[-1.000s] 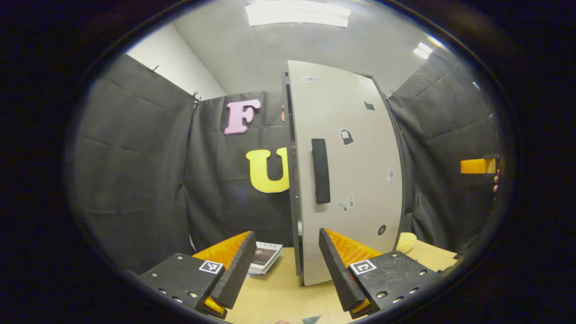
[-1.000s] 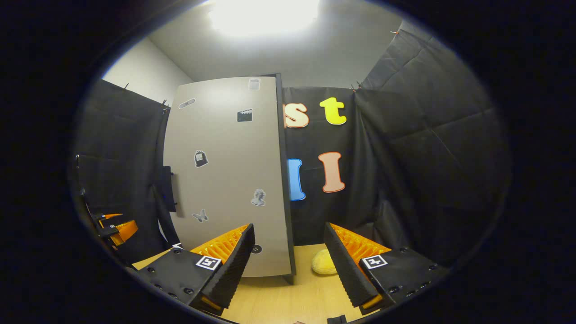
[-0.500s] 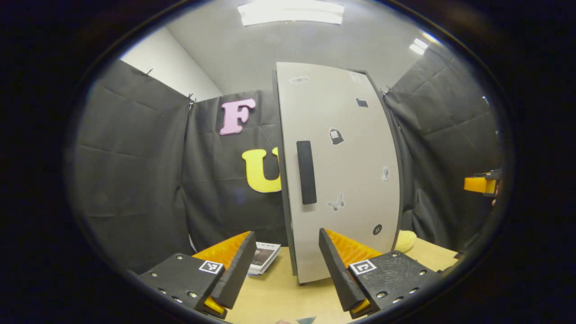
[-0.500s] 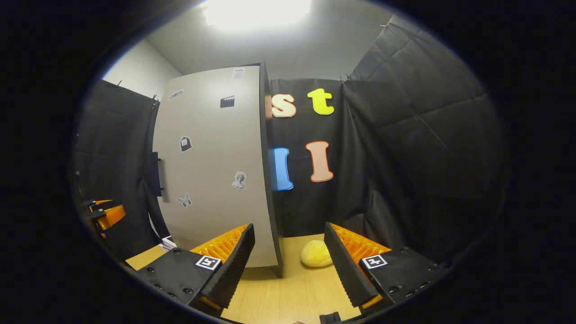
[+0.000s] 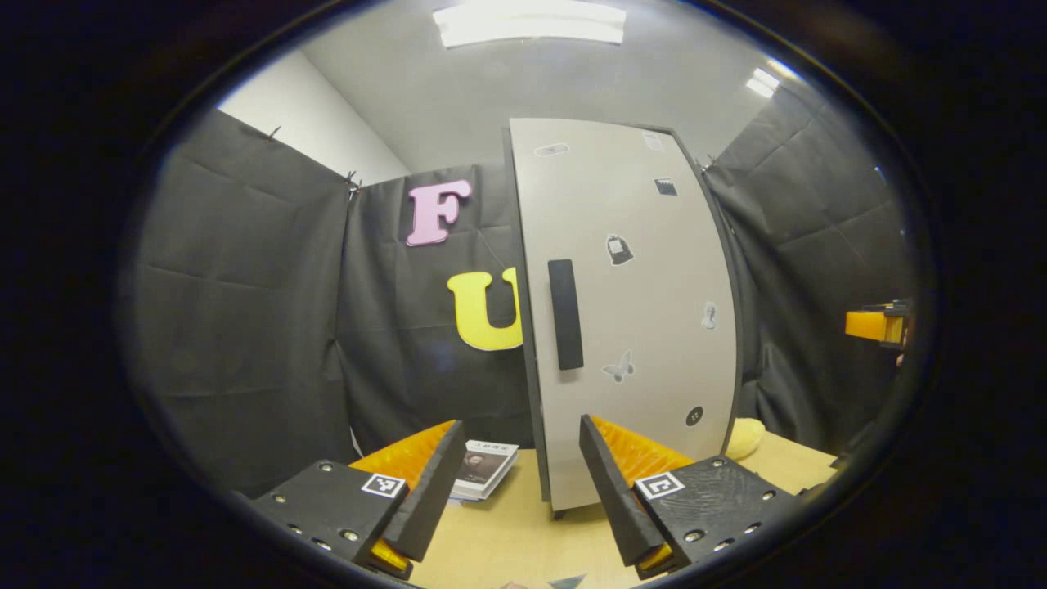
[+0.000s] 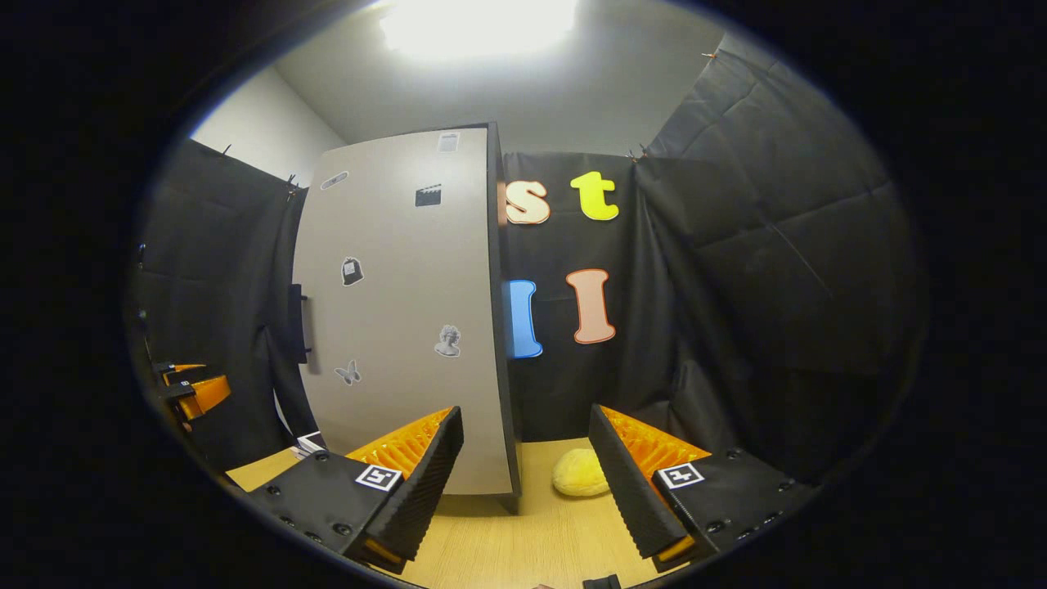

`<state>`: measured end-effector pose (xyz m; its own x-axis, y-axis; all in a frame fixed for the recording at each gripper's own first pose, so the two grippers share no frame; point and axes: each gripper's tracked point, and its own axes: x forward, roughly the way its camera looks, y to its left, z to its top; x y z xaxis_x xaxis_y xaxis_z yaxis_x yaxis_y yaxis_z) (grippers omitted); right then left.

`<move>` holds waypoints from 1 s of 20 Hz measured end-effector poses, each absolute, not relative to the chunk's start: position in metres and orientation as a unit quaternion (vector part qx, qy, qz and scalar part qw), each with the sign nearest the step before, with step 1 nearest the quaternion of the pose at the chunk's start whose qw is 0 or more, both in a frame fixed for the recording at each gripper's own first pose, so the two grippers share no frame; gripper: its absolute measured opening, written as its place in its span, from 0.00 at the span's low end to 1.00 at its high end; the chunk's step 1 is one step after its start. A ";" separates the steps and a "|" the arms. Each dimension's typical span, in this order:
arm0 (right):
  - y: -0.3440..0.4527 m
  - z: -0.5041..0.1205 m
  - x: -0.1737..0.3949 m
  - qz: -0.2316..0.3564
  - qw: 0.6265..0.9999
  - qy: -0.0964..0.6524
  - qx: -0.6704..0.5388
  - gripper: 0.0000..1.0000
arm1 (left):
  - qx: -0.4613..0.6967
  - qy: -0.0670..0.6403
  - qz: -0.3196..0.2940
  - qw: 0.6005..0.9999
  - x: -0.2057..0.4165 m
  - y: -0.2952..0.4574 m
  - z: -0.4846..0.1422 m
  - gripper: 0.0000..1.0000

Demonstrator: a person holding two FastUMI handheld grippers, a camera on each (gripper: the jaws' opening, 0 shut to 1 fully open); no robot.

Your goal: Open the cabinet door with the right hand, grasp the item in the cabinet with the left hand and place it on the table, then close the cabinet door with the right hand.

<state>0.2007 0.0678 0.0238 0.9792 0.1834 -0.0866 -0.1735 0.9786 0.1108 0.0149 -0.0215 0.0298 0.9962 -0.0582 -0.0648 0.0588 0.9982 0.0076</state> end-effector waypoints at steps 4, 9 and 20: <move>0.071 0.027 0.198 0.090 0.994 0.047 0.041 0.98 | 0.007 0.030 -0.028 0.999 0.015 -0.015 0.030 0.84; 0.075 0.029 0.199 0.093 0.994 0.045 0.032 0.98 | 0.003 0.029 -0.025 0.999 0.013 -0.006 0.030 0.84; 0.086 0.037 0.191 0.094 0.995 0.034 0.017 0.98 | 0.002 0.020 -0.020 1.000 0.011 0.004 0.030 0.84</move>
